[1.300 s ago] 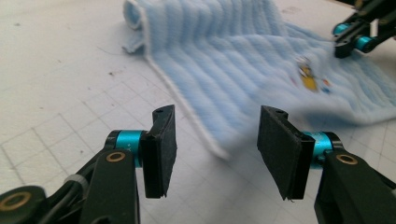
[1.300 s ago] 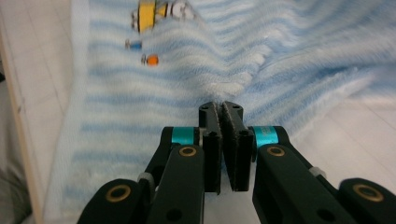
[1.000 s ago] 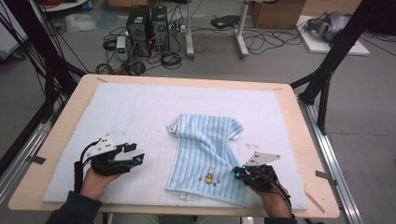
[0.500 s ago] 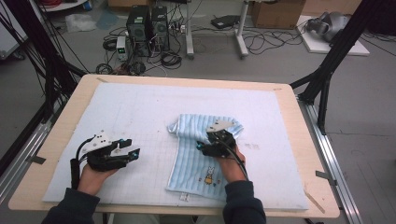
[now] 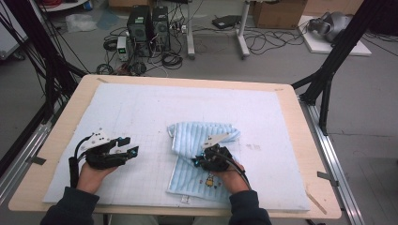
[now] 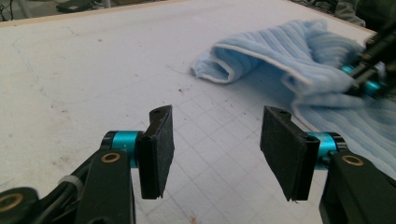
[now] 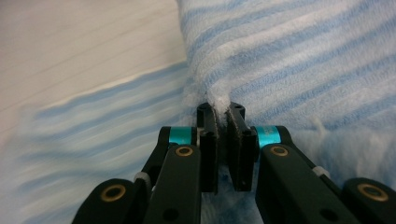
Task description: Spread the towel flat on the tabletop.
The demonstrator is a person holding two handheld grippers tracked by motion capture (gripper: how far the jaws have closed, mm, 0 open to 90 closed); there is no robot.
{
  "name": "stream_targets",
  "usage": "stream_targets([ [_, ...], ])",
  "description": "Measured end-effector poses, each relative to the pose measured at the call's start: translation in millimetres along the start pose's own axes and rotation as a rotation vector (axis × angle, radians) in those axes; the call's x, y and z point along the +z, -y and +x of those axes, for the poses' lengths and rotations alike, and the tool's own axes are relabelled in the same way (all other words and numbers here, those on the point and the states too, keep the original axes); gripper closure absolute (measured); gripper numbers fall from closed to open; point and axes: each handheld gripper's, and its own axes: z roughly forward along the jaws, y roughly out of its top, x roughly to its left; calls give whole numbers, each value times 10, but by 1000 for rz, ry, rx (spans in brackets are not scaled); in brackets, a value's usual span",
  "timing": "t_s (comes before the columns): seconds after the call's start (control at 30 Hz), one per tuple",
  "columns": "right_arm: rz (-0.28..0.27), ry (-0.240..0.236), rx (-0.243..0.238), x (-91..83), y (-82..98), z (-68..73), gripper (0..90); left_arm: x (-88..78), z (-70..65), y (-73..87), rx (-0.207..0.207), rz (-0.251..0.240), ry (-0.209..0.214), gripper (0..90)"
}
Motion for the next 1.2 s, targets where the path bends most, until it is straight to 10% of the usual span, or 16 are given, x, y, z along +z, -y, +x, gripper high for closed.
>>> stream_targets([
  [0.3, -31, -154, -84, -164, 136, 250, 752, 334, 104, -242, -11, 53, -20, 456],
  [0.47, -171, -53, -25, -394, 163, 114, 565, 605, 106, -385, -15, 59, -31, 482],
  [0.67, -207, 116, 1, -678, 225, -96, 473, 974, 106, -496, -79, 64, -8, 495],
  [0.93, -227, 221, 73, -760, 254, -398, 390, 1486, 95, -549, -122, 134, -14, 465],
  [1.2, -230, 261, 125, -800, 298, -648, 390, 1827, -23, -508, 22, 274, -50, 528],
])
